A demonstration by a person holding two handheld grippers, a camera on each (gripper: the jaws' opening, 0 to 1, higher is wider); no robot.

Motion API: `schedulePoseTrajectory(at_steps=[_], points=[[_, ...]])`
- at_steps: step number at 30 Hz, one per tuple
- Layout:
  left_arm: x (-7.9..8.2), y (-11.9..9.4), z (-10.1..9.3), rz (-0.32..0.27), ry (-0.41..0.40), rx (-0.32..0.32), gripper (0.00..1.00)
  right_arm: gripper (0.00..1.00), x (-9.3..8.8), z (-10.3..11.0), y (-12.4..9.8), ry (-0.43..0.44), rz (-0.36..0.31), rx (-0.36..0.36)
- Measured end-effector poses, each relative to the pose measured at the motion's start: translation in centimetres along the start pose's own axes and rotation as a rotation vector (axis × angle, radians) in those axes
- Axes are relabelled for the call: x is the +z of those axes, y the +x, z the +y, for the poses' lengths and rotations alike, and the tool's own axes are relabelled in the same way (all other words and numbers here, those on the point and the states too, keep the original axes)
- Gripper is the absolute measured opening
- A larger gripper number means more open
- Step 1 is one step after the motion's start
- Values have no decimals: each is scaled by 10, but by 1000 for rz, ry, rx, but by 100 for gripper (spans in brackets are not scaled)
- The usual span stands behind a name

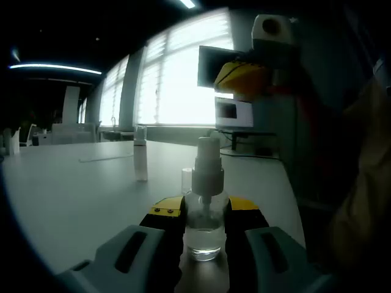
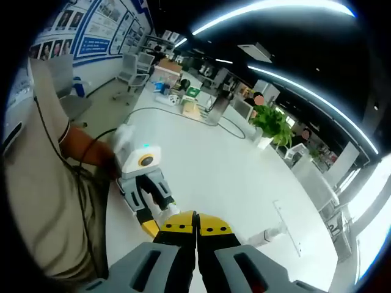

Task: Clamp pump bottle remove cover press pump head put on cover

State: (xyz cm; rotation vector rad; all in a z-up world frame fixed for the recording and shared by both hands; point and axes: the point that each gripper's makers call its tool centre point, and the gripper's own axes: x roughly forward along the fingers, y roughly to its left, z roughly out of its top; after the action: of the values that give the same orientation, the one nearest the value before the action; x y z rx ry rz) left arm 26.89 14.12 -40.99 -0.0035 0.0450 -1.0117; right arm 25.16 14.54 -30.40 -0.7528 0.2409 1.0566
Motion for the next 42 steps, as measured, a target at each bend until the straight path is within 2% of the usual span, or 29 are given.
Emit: schedulePoseTrajectory(at_steps=[20,32,42], points=[[0,0,-1,0,2,0,16,0,6,14,16,-39,108,138],[1,0,-3,0,1,1,16,0,9,18,21,-91,165,210],[0,0,2,0,3,1,16,0,5,25,31,-142,235,289]])
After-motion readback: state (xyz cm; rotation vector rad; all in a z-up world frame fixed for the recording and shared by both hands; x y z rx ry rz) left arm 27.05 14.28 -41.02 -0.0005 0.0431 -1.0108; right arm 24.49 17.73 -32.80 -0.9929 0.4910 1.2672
